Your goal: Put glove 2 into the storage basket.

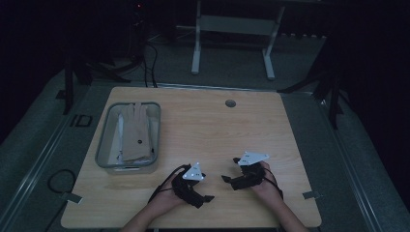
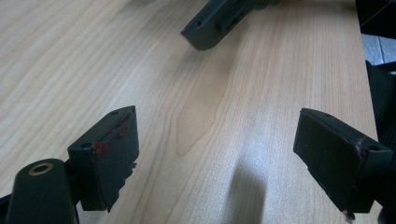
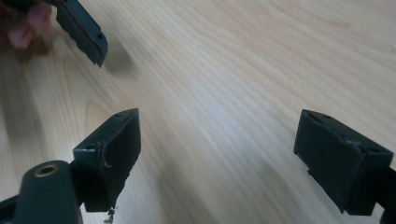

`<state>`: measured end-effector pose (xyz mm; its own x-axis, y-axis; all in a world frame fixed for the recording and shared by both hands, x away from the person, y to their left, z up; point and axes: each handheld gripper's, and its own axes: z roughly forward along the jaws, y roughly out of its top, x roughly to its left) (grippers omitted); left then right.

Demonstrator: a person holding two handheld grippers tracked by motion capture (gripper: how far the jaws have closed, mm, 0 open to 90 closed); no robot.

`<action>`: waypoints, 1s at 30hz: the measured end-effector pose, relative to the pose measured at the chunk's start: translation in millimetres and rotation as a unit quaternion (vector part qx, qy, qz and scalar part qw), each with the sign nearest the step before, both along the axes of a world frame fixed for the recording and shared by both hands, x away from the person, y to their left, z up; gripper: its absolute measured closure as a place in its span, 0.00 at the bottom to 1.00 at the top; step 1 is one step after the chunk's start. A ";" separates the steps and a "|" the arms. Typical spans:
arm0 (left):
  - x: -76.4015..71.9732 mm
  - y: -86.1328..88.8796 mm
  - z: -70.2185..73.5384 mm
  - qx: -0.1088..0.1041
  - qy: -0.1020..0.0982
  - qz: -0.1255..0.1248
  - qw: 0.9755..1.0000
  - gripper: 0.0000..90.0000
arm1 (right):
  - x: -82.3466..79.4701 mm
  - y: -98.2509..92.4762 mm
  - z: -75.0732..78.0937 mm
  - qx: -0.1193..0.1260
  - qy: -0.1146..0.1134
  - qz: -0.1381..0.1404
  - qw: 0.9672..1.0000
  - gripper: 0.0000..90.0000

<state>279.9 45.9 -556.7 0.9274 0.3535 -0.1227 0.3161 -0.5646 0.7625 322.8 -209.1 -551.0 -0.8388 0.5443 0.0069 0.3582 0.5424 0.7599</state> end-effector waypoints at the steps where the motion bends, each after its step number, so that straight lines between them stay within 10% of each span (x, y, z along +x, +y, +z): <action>1: -0.2 -0.6 -0.9 0.003 -0.002 -0.001 1.000 0.16 | -1.6 -2.4 -0.5 -0.002 0.001 -0.002 1.000 0.16; 30: -6.0 -1.1 -4.0 -0.016 -0.014 -0.002 1.000 0.16 | -10.9 -48.8 -7.1 0.023 -0.009 -0.052 0.998 0.15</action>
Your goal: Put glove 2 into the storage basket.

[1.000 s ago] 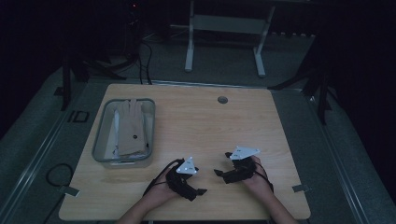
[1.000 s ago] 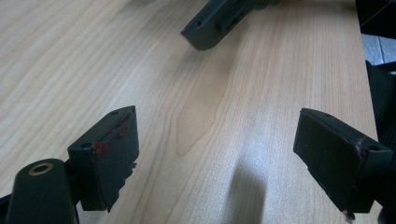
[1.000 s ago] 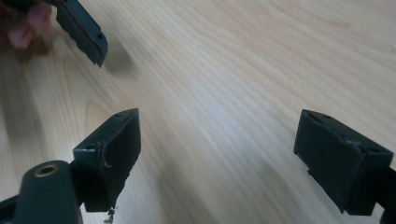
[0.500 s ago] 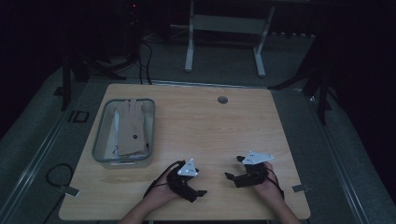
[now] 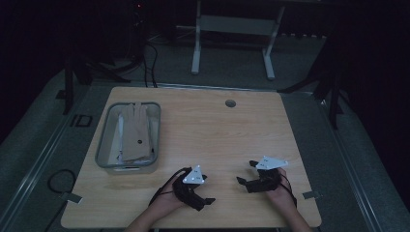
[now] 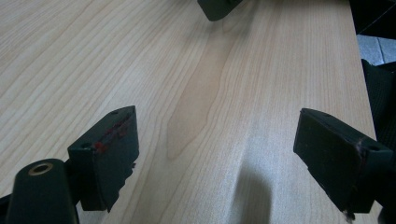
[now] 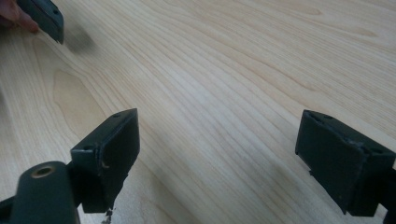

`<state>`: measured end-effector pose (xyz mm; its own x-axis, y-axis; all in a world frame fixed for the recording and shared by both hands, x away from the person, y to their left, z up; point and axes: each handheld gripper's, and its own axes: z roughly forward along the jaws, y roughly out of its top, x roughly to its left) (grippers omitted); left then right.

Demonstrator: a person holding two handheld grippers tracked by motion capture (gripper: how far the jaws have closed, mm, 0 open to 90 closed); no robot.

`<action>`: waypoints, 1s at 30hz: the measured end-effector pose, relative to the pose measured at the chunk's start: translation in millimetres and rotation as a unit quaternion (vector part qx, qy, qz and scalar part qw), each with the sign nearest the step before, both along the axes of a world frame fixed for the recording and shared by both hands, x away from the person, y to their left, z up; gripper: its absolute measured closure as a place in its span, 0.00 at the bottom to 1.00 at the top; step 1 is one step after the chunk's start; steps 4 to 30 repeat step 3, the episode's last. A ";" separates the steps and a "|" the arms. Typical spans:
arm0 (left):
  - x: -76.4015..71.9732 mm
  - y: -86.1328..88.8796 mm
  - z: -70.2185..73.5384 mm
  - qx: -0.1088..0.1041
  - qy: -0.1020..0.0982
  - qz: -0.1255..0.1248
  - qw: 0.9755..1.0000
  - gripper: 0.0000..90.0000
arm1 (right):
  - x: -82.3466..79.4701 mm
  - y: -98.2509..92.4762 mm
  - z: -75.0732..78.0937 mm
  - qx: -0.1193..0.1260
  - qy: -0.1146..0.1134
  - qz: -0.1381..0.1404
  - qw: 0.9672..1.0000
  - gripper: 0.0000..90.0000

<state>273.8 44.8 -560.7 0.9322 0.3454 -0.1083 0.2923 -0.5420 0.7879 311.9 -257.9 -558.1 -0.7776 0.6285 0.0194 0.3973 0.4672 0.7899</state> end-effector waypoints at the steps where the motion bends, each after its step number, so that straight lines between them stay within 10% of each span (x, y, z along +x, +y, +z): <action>1: 0.0 0.3 -0.1 0.001 0.000 0.001 1.000 0.16 | -0.2 0.0 0.1 0.002 -0.001 0.001 1.000 0.15; 30: 0.3 1.2 0.4 0.000 -0.001 0.003 1.000 0.16 | -0.5 0.3 0.1 0.000 -0.004 0.000 1.000 0.15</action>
